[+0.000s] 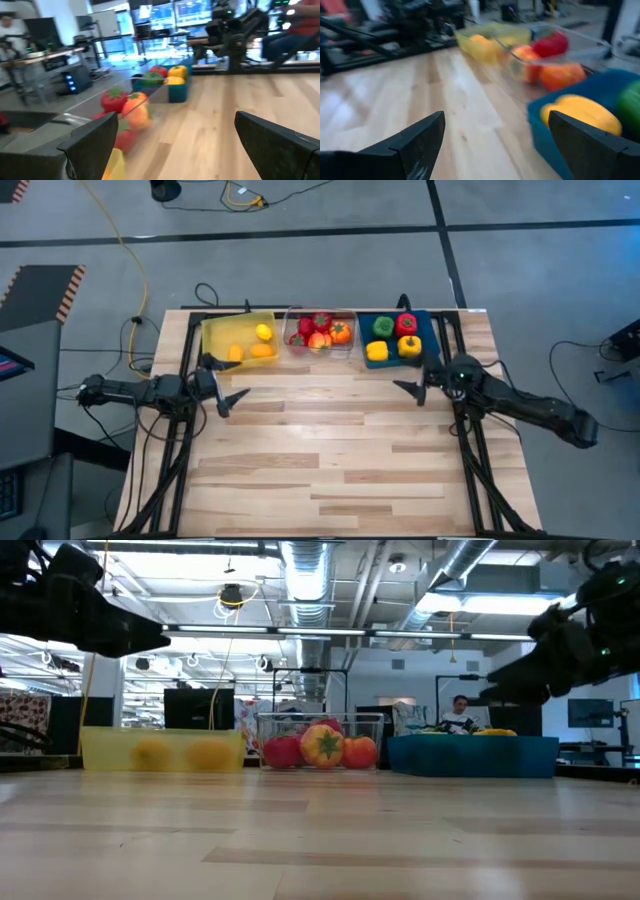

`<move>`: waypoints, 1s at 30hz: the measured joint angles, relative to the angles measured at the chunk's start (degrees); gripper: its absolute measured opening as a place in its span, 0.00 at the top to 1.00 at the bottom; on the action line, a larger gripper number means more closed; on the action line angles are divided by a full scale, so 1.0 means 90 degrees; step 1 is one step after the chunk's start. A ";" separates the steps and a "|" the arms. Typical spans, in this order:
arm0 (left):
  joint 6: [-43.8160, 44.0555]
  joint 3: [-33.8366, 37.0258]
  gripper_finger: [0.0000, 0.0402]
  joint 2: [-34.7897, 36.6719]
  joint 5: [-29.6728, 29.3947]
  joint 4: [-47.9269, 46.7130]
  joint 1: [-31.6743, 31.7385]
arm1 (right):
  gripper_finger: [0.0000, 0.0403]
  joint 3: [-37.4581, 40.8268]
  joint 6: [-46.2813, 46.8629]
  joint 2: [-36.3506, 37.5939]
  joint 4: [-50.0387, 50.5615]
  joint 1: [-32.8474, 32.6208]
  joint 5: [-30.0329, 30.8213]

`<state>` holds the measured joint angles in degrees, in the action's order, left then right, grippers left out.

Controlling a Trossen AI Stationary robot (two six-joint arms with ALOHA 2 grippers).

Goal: Sort produce into baskets
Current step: Return to Home Position

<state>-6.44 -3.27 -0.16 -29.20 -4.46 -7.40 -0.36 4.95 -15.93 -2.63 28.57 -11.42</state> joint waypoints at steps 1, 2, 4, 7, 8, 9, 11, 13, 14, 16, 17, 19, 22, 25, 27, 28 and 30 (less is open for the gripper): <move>0.0003 0.0000 0.03 0.0000 0.0109 -0.0003 0.0000 | 0.05 0.0000 0.0000 0.0109 0.0000 -0.0138 0.0000; 0.0005 0.0000 0.03 0.0000 0.0215 -0.0006 0.0000 | 0.05 0.0000 0.0000 0.0216 0.0000 -0.0273 0.0000; 0.0000 0.0000 0.03 0.0000 0.0422 -0.0003 0.0000 | 0.05 0.0002 0.0000 0.0448 0.0000 -0.0544 0.0000; 0.0001 0.0000 0.03 0.0000 0.0554 -0.0006 0.0000 | 0.05 0.0002 0.0002 0.0785 0.0000 -0.0918 0.0000; 0.0001 0.0000 0.03 0.0000 0.0553 -0.0006 0.0000 | 0.05 0.0002 0.0002 0.0892 0.0002 -0.1030 -0.0001; -0.0007 0.0000 0.03 0.0000 0.0553 -0.0005 0.0000 | 0.05 0.0002 0.0003 0.1000 0.0002 -0.1143 0.0000; -0.0110 0.0002 0.03 0.0000 0.0550 0.0021 0.0000 | 0.05 0.0002 0.0007 0.1189 0.0002 -0.1333 0.0000; -0.0252 0.0007 0.03 0.0000 0.0550 0.0132 0.0000 | 0.05 0.0002 0.0017 0.1372 0.0002 -0.1509 0.0000; -0.0325 0.0007 0.03 0.0000 0.0553 0.0211 0.0000 | 0.05 0.0002 0.0017 0.1455 0.0002 -0.1589 0.0000; -0.0420 0.0007 0.03 0.0002 0.0550 0.0282 0.0000 | 0.05 0.0002 0.0017 0.1624 0.0002 -0.1730 -0.0002; -0.0445 0.0007 0.03 0.0001 0.0549 0.0284 0.0000 | 0.05 0.0005 0.0017 0.1709 0.0002 -0.1800 -0.0002; -0.0502 0.0007 0.03 0.0000 0.0531 0.0288 0.0000 | 0.05 0.0005 0.0014 0.1767 -0.0019 -0.1912 -0.0002; -0.0651 0.0007 0.03 0.0000 0.0524 0.0293 0.0000 | 0.05 0.0005 0.0015 0.1758 -0.0058 -0.2090 -0.0002; -0.0771 0.0010 0.03 0.0000 0.0522 0.0307 0.0002 | 0.05 0.0005 0.0012 0.1754 -0.0061 -0.2261 -0.0002; -0.0809 0.0010 0.03 0.0002 0.0516 0.0305 0.0005 | 0.05 0.0005 0.0012 0.1759 -0.0063 -0.2365 -0.0002; -0.0816 0.0010 0.03 0.0000 0.0516 0.0303 0.0005 | 0.05 0.0005 0.0008 0.1759 -0.0066 -0.2409 -0.0002; -0.0818 0.0010 0.03 0.0000 0.0505 0.0302 0.0005 | 0.05 0.0005 -0.0002 0.1755 -0.0066 -0.2481 -0.0002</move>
<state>-13.80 -3.18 -0.16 -24.66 -1.75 -7.35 -0.32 4.93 -0.13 -3.22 6.24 -11.44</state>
